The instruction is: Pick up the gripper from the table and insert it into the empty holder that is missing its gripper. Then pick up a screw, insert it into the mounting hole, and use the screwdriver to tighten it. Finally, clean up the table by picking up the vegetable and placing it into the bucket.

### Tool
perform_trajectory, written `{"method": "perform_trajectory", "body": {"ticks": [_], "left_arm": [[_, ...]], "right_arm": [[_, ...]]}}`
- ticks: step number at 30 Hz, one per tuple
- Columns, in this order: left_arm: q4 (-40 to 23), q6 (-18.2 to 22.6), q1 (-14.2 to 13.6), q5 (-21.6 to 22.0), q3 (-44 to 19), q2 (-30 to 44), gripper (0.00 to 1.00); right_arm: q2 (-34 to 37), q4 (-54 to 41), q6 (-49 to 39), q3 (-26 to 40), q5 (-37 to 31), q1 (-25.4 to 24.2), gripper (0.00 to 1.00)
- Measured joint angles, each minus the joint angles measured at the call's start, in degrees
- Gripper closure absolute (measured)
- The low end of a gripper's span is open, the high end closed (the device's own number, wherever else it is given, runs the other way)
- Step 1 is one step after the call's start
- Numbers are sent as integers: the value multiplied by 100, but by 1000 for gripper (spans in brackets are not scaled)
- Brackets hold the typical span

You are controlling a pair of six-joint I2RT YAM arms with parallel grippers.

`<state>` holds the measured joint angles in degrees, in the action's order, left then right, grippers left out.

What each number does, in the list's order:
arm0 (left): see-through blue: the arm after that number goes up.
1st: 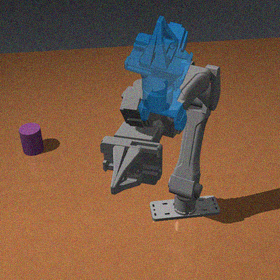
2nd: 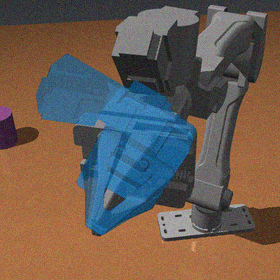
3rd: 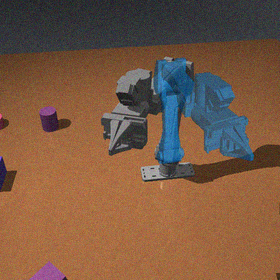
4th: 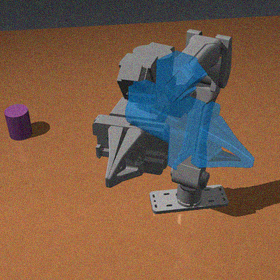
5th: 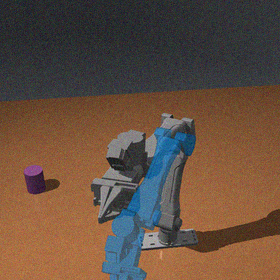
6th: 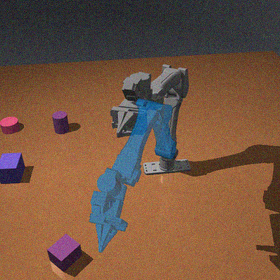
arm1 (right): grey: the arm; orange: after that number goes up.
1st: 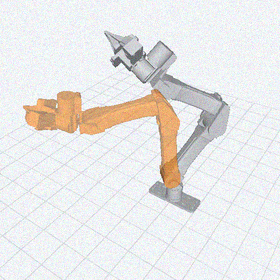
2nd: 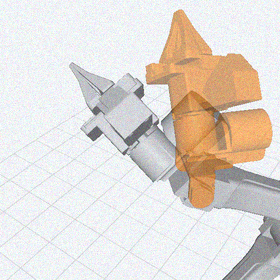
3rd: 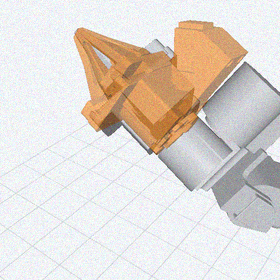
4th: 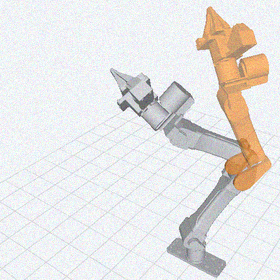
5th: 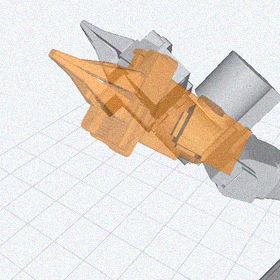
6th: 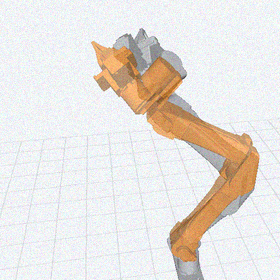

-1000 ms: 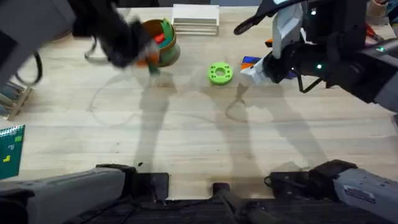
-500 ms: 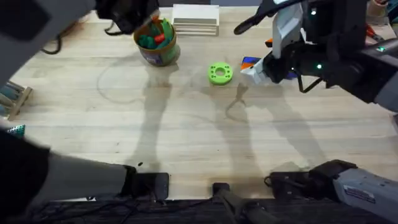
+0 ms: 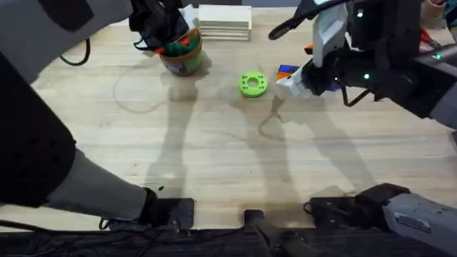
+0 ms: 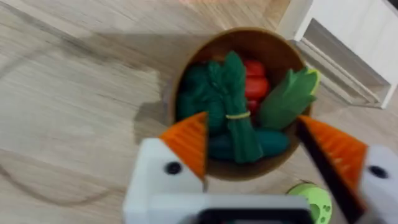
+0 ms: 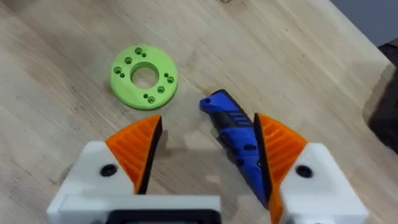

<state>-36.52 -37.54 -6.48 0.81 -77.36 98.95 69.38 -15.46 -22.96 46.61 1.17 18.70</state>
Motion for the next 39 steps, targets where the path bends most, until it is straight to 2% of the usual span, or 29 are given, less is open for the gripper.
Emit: {"method": "perform_trajectory", "body": {"ticks": [1, 2, 8, 14, 19, 21, 22, 25, 31, 32, 39], "left_arm": [[-41, -6, -2, 11, -8, -8, 37], [-121, -2, -2, 14, -9, -17, 22], [-89, 55, -2, -28, -9, -25, 14], [-6, 567, -2, -716, -107, -166, 14], [-274, 1155, -82, -913, -375, -687, 14], [-497, 1406, -179, -942, -424, -1059, 14], [-1137, 1819, -413, -988, -481, -1660, 14], [-1922, 2293, -758, -1011, -503, -2174, 14], [-3438, 3230, -1490, -1034, -505, -2670, 14], [-3867, 3526, -1673, -1036, -505, -2712, 14], [-3979, 3774, -1707, -1040, -505, -2707, 14]], "right_arm": [[0, 0, -1, 0, 0, 0, 142], [-2, 0, 0, 0, 0, 0, 142], [-1, 0, 0, 0, 0, 0, 142], [-13, -1, 325, 0, 0, 0, 140], [-443, -443, 1093, 37, 2, 0, 140], [-725, -986, 1277, 162, 2, 0, 140], [-1087, -1903, 1444, 476, 15, 0, 140], [-1429, -2749, 1615, 791, 18, 0, 142], [-2242, -3783, 1814, 1169, 20, 0, 140], [-2722, -4052, 1842, 1185, 20, 0, 140], [-3556, -4221, 1896, 1197, 20, 0, 140]]}}
